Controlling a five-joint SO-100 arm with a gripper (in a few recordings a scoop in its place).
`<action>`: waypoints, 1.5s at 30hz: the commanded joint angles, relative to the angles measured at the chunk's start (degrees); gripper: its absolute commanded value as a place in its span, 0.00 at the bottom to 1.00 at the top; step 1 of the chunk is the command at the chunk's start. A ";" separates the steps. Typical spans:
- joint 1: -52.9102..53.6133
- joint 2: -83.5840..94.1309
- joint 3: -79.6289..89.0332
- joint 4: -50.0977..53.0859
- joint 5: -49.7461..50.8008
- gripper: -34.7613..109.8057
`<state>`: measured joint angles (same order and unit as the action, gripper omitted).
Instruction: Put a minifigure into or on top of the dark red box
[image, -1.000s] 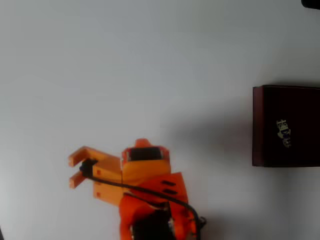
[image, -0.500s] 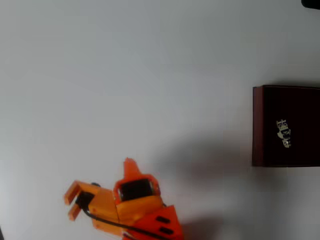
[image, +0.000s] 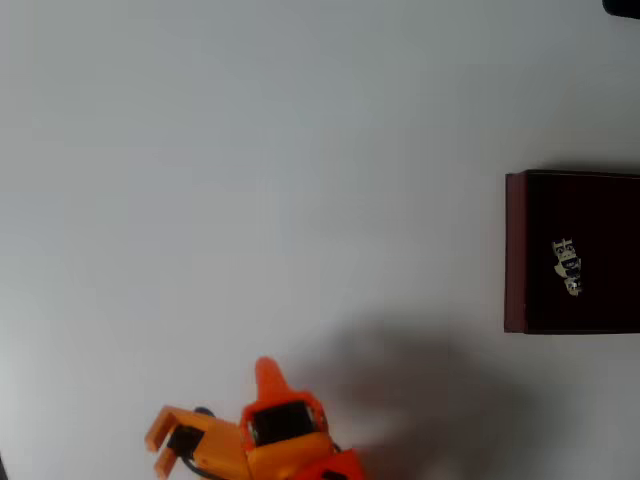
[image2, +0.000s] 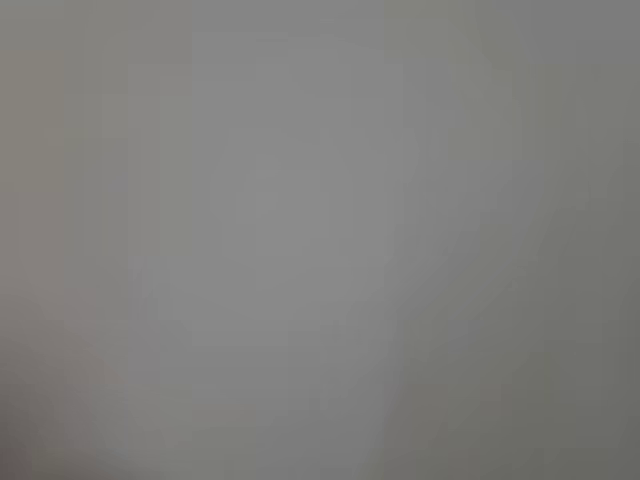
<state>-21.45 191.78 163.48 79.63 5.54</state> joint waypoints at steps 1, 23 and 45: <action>-2.81 0.44 2.64 -0.70 -0.35 0.24; -8.70 0.70 8.88 -2.46 -1.14 0.24; -8.70 0.70 8.88 -2.46 -1.14 0.24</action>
<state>-29.79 192.13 171.65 76.90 4.48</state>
